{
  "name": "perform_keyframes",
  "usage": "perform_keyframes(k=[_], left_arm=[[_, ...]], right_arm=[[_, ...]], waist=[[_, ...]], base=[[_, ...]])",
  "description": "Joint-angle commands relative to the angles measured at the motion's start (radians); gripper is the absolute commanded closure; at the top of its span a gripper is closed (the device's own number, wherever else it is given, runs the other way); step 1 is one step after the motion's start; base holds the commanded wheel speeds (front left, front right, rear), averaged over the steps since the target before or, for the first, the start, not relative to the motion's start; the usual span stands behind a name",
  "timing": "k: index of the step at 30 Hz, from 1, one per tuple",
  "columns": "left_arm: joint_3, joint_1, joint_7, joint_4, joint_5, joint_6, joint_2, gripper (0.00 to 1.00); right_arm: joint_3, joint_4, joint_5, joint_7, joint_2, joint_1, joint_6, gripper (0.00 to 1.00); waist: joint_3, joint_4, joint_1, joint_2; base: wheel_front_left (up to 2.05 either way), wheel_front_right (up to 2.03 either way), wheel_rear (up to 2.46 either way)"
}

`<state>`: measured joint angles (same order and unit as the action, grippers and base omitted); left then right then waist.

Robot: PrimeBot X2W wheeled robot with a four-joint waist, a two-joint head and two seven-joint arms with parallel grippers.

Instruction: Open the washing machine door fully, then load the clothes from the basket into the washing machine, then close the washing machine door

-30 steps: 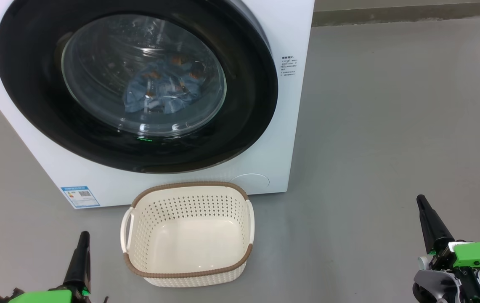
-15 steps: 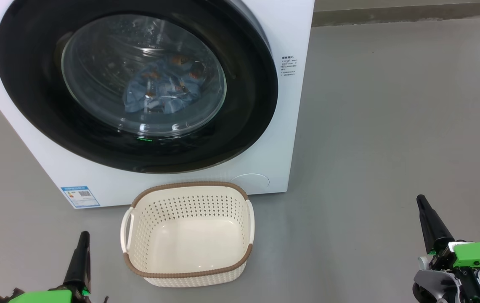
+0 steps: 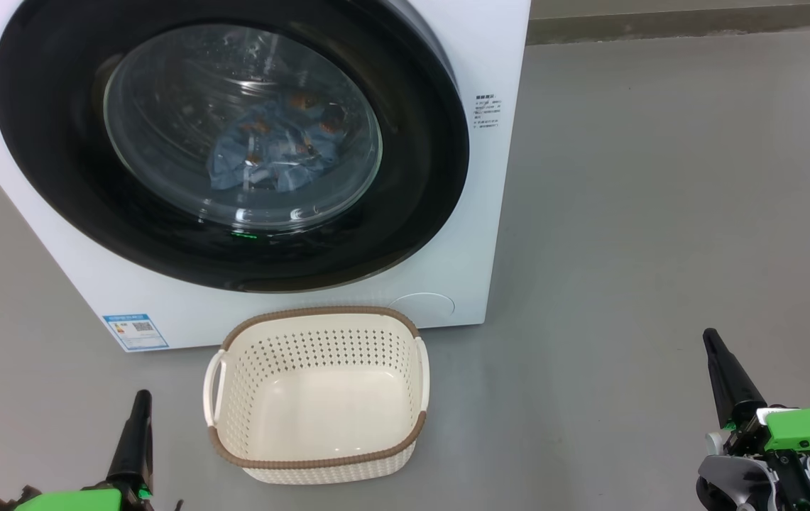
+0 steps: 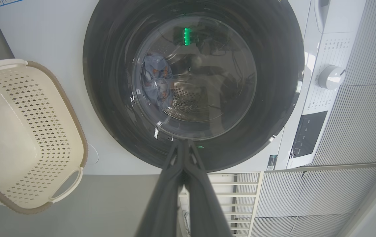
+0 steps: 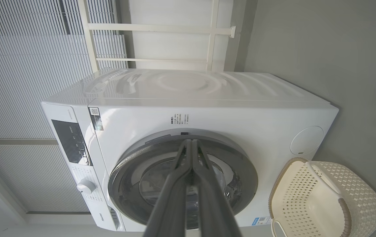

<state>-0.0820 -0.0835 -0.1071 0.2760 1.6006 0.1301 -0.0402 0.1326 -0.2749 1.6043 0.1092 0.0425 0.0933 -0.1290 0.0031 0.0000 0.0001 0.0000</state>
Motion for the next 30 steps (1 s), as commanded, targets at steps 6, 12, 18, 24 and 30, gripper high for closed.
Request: perform_keyframes(k=[6,12,18,24,30], left_arm=[[-0.032,-0.024,-0.006,-0.031,0.008,0.001,-0.010,1.00],[-0.032,-0.024,-0.006,-0.031,0.008,0.001,-0.010,1.00],[-0.032,-0.024,-0.006,-0.031,0.008,0.001,-0.010,1.00],[-0.032,-0.024,-0.006,-0.031,0.008,0.001,-0.010,1.00],[-0.032,-0.024,-0.006,-0.031,0.008,0.001,-0.010,1.00]], right_arm=[[-0.018,0.030,0.004,0.004,0.008,0.015,-0.002,1.00],[-0.018,0.030,0.004,0.004,0.008,0.015,-0.002,1.00],[-0.018,0.030,0.004,0.004,0.008,0.015,-0.002,1.00],[-0.019,0.030,0.004,0.004,0.008,0.015,-0.002,1.00],[-0.019,0.030,0.004,0.004,0.008,0.015,-0.002,1.00]], waist=[[0.000,0.000,0.0000,0.0000],[0.000,0.000,0.0000,0.0000],[0.000,0.000,0.0000,0.0000],[0.000,0.000,0.0000,0.0000],[0.000,0.000,0.0000,0.0000]], base=[[0.00,0.00,0.00],[0.00,0.00,0.00],[0.00,0.00,0.00],[0.00,0.00,0.00],[0.00,0.00,0.00]])
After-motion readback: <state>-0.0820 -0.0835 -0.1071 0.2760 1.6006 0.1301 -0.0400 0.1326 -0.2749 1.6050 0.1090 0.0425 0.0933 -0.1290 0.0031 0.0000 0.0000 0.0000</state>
